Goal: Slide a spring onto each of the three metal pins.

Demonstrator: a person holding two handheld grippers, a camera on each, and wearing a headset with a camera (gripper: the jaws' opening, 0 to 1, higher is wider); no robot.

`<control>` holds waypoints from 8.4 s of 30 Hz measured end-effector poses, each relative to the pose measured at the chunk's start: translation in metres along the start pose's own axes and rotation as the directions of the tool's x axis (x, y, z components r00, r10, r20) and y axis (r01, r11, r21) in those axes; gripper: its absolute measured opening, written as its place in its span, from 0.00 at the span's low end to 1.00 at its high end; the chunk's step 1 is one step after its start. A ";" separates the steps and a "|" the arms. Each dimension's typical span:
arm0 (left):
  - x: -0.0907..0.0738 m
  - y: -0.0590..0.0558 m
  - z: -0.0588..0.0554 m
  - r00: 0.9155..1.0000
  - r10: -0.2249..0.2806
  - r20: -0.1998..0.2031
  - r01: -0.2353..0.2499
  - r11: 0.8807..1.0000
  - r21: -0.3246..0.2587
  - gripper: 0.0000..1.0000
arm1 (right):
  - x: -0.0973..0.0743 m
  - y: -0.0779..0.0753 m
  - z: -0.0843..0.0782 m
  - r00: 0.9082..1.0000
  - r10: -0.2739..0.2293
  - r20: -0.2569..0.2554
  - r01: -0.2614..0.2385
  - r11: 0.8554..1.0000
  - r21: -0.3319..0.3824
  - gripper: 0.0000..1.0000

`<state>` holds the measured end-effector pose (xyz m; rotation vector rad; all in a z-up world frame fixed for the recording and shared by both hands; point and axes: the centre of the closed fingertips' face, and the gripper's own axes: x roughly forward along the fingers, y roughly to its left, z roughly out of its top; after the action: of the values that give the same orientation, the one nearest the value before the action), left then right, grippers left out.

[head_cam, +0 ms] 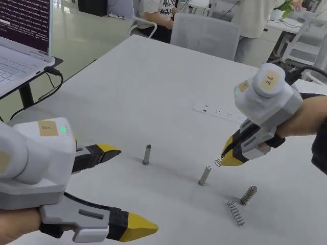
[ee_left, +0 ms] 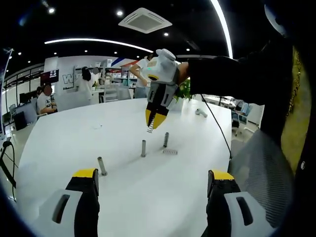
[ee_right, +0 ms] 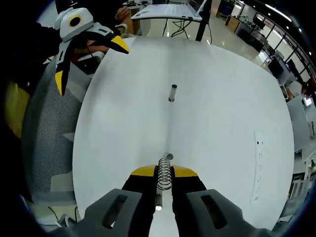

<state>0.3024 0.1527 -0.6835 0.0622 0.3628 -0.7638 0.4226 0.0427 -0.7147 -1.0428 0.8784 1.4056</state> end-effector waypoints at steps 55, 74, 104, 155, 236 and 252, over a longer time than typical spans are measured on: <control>0.001 0.000 -0.013 1.000 -0.015 -0.022 0.014 1.000 -0.010 0.82 | 0.035 -0.010 -0.008 0.977 0.074 -0.199 -0.088 0.994 -0.061 0.08; -0.002 0.003 -0.014 1.000 -0.010 -0.018 0.010 1.000 -0.020 0.82 | 0.046 -0.011 -0.009 0.968 0.081 -0.237 -0.101 0.992 -0.074 0.09; -0.002 0.003 -0.014 1.000 -0.006 -0.014 0.006 1.000 -0.028 0.81 | 0.061 -0.007 -0.015 0.964 0.099 -0.248 -0.116 0.992 -0.057 0.09; -0.005 0.004 -0.014 1.000 -0.004 -0.014 0.004 1.000 -0.030 0.79 | 0.078 -0.003 -0.021 0.965 0.099 -0.245 -0.116 0.992 -0.053 0.11; 0.017 -0.019 -0.001 0.994 -0.107 -0.038 0.108 0.994 0.031 0.78 | -0.007 0.061 -0.053 0.992 -0.114 0.055 0.099 0.971 0.219 0.28; 0.016 -0.023 -0.003 0.992 -0.115 -0.042 0.116 0.993 0.026 0.77 | 0.037 0.066 -0.092 0.988 -0.151 0.019 0.133 0.916 0.377 0.26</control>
<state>0.2965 0.1254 -0.6900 0.0843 0.3963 -0.8833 0.3676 -0.0375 -0.7834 -0.7596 0.9703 1.0811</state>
